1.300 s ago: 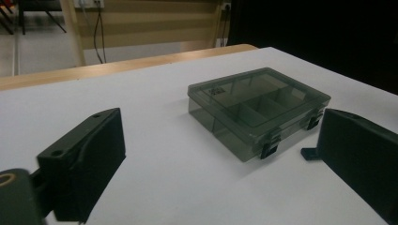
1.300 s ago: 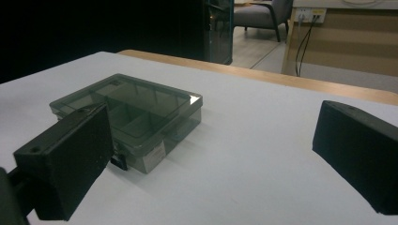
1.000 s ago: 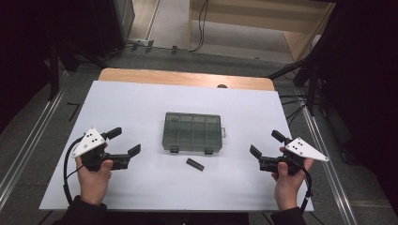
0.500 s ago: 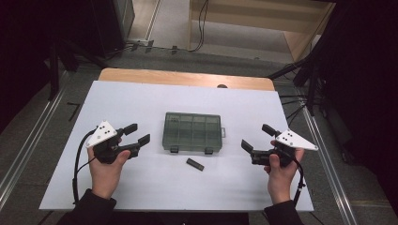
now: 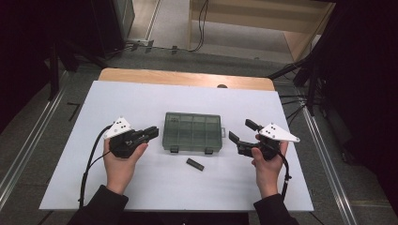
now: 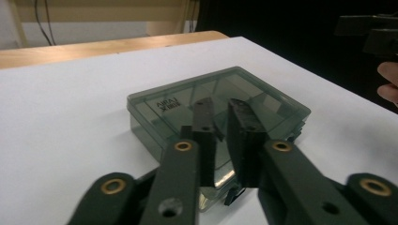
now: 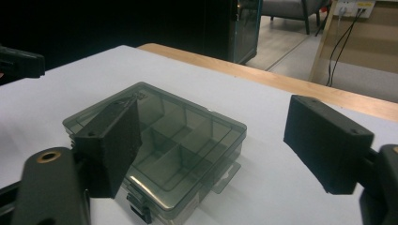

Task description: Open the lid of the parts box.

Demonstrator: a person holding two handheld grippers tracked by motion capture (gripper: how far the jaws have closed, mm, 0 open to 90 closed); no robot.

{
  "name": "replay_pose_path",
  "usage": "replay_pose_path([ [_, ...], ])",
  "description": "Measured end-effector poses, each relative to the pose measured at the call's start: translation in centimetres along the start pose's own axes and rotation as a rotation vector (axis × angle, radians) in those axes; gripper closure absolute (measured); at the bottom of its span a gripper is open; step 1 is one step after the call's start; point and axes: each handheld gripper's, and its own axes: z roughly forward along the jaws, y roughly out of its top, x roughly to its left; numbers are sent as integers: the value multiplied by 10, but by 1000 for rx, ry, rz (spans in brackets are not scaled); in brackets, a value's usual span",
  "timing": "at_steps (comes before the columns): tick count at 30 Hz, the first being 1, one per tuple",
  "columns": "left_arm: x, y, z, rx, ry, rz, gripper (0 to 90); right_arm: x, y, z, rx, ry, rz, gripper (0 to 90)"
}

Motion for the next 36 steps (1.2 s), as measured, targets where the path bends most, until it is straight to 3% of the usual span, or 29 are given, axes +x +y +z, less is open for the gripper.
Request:
replay_pose_path([
  [6, 1, -2, 10, 21, -39, -2, 883, 2, -1, 11, 18, 55, 1, 298],
  [7, 1, -2, 12, 23, -45, -2, 887, 2, -1, 15, 23, 75, 3, 359],
  [10, 3, -3, 16, 43, -58, 13, 887, 2, -2, 18, 29, 85, 11, 416],
  [13, 5, -6, 21, 58, -79, 10, 888, 1, -8, 22, 48, 138, 22, 548],
  [16, 4, -8, 22, 68, -92, 16, 888, 2, -12, 24, 69, 145, 15, 602],
  [17, 3, -9, 23, 76, -93, 20, 888, 4, -15, 26, 105, 143, -14, 654],
  [20, 2, -13, 22, 79, -76, 29, 890, 4, -19, 29, 151, 157, -41, 709],
  [21, 1, -14, 22, 86, -71, 34, 890, 4, -19, 29, 151, 157, -41, 709],
  [22, 0, -18, 24, 118, -55, 66, 890, 1, -21, 29, 161, 181, -25, 757],
  [24, -1, -21, 24, 128, -58, 71, 890, 0, -22, 29, 164, 180, -17, 784],
  [25, 1, -24, 22, 130, -50, 66, 890, -2, -24, 29, 181, 183, 3, 841],
  [28, 4, -25, 20, 125, -50, 38, 890, -2, -27, 29, 207, 182, -7, 872],
  [33, 7, -25, 20, 151, -47, 42, 890, -3, -29, 28, 217, 187, -16, 876],
  [36, 10, -27, 21, 151, -50, 24, 890, -4, -30, 27, 226, 185, -28, 877],
])
